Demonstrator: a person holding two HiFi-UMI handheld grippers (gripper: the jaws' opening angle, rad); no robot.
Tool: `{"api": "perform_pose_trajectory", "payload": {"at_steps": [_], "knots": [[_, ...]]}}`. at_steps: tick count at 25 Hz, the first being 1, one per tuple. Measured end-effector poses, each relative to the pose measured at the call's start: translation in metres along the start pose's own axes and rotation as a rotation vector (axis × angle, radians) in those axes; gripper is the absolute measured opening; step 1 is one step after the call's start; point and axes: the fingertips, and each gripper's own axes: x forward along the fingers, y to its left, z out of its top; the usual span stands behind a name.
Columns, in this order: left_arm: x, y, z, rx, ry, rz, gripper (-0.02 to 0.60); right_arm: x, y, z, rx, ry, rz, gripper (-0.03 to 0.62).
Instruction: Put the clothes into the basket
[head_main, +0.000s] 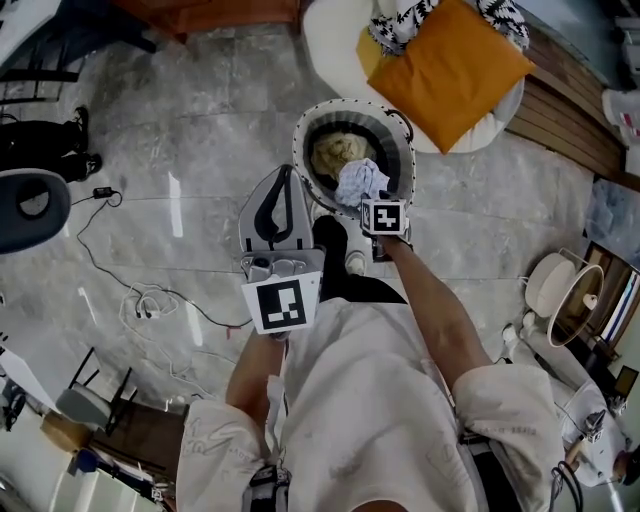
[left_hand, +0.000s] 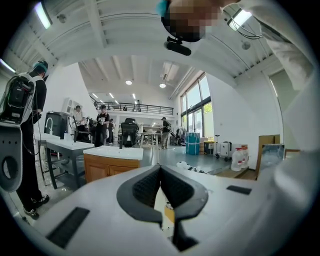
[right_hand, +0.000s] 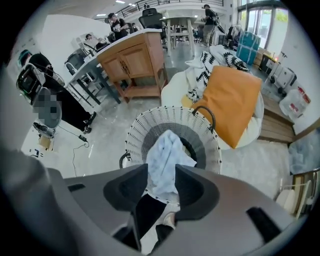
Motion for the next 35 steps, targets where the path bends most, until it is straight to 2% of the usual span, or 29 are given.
{"api": "perform_pose_trajectory", "payload": {"at_steps": [4, 8, 15, 19, 21, 26, 35], "knots": [[0.001, -0.002, -0.001, 0.000, 0.004, -0.017, 0.005, -0.002, 0.005, -0.016, 0.004, 0.036, 0.014, 0.166], [0.002, -0.003, 0.001, 0.003, 0.003, -0.036, 0.005, -0.008, 0.005, -0.024, 0.009, 0.028, 0.010, 0.166], [0.004, -0.006, 0.014, 0.002, -0.027, -0.074, 0.005, -0.026, 0.010, -0.015, 0.047, -0.064, 0.043, 0.166], [0.007, -0.007, 0.025, 0.002, -0.044, -0.115, 0.005, -0.048, 0.017, 0.003, -0.036, -0.129, 0.026, 0.166], [0.009, -0.008, 0.029, 0.004, -0.055, -0.134, 0.005, -0.059, 0.019, 0.014, -0.058, -0.169, 0.022, 0.166], [0.013, -0.009, 0.042, 0.000, -0.074, -0.166, 0.005, -0.100, 0.025, 0.046, -0.007, -0.309, 0.034, 0.166], [0.022, -0.027, 0.065, -0.001, -0.096, -0.207, 0.005, -0.218, 0.013, 0.117, 0.044, -0.654, 0.039, 0.166]]}}
